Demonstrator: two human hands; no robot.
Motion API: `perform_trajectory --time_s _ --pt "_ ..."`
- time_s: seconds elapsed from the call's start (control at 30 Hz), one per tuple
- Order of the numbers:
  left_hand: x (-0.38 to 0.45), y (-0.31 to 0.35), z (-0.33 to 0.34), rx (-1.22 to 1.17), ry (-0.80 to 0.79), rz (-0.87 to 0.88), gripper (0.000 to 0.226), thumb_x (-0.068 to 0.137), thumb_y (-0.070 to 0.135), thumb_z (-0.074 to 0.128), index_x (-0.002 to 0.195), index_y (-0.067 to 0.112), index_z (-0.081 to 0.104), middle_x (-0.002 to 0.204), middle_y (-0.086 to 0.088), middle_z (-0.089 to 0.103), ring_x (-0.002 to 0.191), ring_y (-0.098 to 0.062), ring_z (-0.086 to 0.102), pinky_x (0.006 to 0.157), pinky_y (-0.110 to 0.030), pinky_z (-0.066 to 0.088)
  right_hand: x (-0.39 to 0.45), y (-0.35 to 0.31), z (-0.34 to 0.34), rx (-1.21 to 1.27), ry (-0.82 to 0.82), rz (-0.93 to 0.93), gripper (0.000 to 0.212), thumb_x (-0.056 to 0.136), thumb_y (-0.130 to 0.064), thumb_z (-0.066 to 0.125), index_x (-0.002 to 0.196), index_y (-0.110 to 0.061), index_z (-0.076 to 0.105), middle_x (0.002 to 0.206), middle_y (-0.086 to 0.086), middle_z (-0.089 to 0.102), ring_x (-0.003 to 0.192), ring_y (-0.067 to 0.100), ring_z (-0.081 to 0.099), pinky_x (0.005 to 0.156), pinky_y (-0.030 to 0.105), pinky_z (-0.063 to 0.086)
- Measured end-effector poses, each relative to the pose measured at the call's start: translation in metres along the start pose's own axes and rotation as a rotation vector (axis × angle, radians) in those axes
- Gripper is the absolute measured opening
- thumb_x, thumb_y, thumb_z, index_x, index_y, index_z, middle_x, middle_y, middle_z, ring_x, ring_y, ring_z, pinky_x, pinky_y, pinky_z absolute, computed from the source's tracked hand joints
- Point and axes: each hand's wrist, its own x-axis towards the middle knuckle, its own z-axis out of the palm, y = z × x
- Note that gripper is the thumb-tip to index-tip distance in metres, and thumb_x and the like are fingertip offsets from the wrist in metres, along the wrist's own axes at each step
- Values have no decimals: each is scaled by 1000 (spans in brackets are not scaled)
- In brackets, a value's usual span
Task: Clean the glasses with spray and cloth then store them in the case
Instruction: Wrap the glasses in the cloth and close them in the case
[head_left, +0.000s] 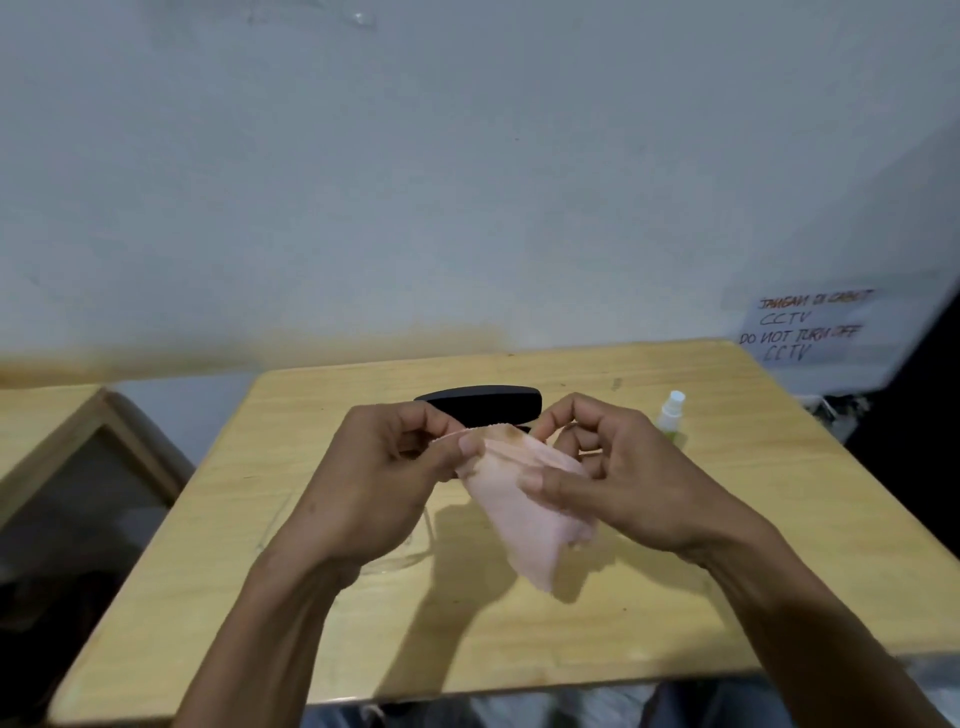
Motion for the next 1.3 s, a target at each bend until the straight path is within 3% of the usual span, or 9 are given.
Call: perform_trajectory --time_s 0.1,0.17,0.37,0.53,0.73,0.9,1.03,1.13,1.3 --pt "1 2 -1 -59 50 4 10 89 6 68 81 4 74 69 -3 76 60 -4 67 60 -15 50 -1 3 -1 -36 94 -21 4 92 -15 71 89 -13 71 78 9 69 65 10 65 63 26 51" --pt "1 3 -3 -96 76 4 9 88 3 68 81 1 74 60 3 72 54 -1 62 55 -10 47 -3 4 -3 -3 113 14 13 96 -20 66 88 -14 74 77 6 76 66 11 69 64 28 52" --pt "4 -1 -8 -105 171 23 10 89 3 69 81 1 74 56 5 67 49 -1 53 53 -10 44 -6 5 -12 -106 167 -5 13 96 -21 66 90 -17 76 87 2 79 81 11 72 76 31 55" --pt "7 -5 -17 -121 243 1 12 88 6 70 76 8 73 53 11 66 51 -1 51 55 -11 42 -10 8 -23 -283 138 50 14 94 -12 64 90 -19 75 84 9 73 68 8 61 69 37 56" --pt "2 -13 -18 -104 300 -79 15 88 8 70 74 10 72 50 11 65 49 -3 50 60 -21 43 -12 5 -29 123 271 31 14 91 -17 67 79 -16 73 76 4 71 70 10 64 65 27 56" --pt "-9 -16 -2 243 269 -78 4 82 27 78 85 27 74 79 11 73 81 -10 64 65 -25 47 -8 -7 -11 126 294 -67 10 90 -19 69 84 -17 76 74 0 75 65 9 66 61 22 51" --pt "-15 -4 17 224 128 102 33 69 45 83 100 33 75 93 16 73 91 -3 62 72 -4 41 0 -15 7 1 222 -60 11 86 -25 77 84 -14 78 80 12 77 71 16 71 67 29 55" --pt "-14 1 24 231 48 148 30 69 47 83 97 38 77 95 22 75 94 1 64 74 3 36 1 -22 10 -35 116 -45 14 87 -27 75 84 -14 79 86 11 79 87 26 76 85 41 61" --pt "-14 2 24 96 70 171 13 74 30 84 87 28 82 80 15 78 75 4 65 70 0 40 0 -26 7 -42 3 -37 20 95 -22 66 92 -6 78 89 2 81 87 11 76 75 21 55"
